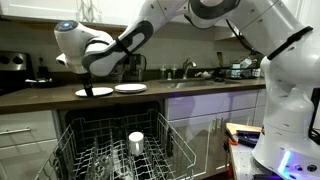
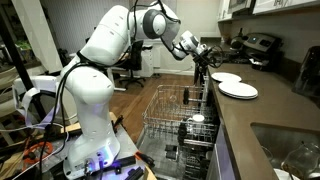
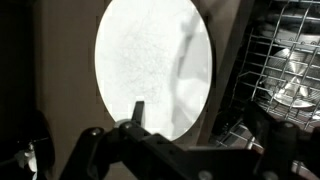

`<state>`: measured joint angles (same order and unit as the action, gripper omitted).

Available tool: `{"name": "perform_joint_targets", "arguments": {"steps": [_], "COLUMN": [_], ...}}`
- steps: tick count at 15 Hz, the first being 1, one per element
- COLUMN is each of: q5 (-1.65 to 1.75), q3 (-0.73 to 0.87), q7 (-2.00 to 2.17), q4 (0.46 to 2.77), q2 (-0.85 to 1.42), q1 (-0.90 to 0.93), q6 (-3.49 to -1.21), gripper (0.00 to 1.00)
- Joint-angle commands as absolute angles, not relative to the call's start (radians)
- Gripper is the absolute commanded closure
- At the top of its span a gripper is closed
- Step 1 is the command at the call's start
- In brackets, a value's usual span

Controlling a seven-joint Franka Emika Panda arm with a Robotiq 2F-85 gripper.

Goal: Put the plate on the left into the dishwasher

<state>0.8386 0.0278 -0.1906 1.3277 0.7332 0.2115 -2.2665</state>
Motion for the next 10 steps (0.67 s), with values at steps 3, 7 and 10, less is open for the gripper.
{"name": "perform_joint_targets", "arguments": {"steps": [3, 7, 10], "q5": [0.905, 0.950, 0.959], "q3": [0.070, 0.073, 0.066], "q7": [-0.106, -0.071, -0.063], "q4": [1.293, 1.290, 1.294], "q2": [0.777, 0.794, 0.795], "q1": [0.257, 0.270, 0.267], "q6": [-2.222, -2.182, -2.178], "gripper": [0.00, 0.00, 0.22]}}
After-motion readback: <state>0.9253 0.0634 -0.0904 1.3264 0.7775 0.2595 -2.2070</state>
